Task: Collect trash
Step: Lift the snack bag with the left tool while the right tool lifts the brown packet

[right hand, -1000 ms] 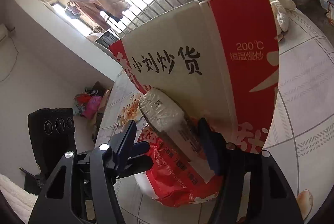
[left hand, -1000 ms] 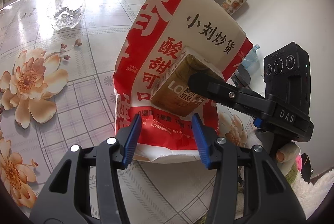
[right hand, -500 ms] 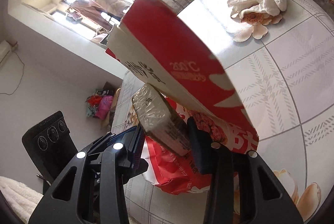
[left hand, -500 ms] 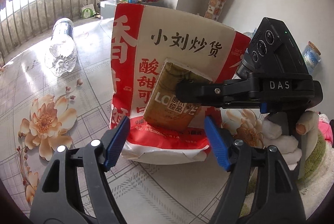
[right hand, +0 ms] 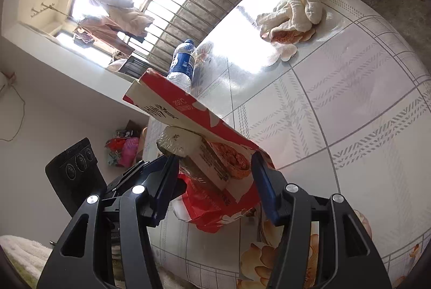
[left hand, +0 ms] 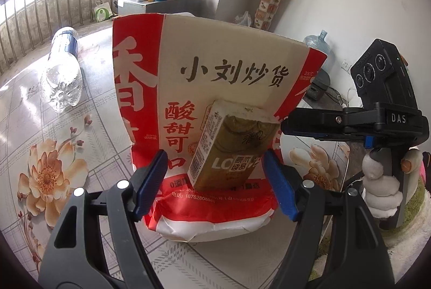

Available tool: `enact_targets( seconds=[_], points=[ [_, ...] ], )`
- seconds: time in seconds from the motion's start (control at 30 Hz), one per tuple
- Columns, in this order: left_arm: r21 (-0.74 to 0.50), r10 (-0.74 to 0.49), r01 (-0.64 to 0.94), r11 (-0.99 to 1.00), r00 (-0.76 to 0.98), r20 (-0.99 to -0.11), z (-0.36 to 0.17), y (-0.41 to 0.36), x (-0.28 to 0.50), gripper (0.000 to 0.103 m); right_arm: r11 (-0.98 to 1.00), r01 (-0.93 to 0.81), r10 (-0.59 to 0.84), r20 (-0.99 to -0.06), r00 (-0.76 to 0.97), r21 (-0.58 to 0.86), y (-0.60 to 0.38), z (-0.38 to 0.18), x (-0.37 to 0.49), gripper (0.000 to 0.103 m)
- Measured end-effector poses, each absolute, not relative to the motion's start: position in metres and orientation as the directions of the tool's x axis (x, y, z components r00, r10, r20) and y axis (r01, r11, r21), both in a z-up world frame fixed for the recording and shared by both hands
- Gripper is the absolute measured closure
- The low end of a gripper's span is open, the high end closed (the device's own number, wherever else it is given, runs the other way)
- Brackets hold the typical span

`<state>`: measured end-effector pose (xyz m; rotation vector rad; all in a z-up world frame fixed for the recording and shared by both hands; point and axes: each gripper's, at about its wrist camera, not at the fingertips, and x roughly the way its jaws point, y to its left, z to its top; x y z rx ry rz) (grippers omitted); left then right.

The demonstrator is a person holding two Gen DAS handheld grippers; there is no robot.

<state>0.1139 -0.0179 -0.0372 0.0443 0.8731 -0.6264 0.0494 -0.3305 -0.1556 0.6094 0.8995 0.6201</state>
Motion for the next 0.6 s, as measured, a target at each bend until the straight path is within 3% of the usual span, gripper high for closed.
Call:
enact_targets(
  seconds=[0.2,0.6],
  points=[
    [-0.199,-0.495,0.553,0.809,0.458,-0.738,-0.043,-0.031,0.112,0.034,0.736,-0.223,0.629,-0.524,0.574,0.639,-0.361,-0.149,0.037,0.048],
    [-0.143,-0.444,0.541,0.829,0.479,-0.757,-0.055,-0.045,0.107,0.034,0.732,-0.269,0.66,-0.553,0.509,0.626,-0.348,-0.176,0.059,0.05]
  ],
)
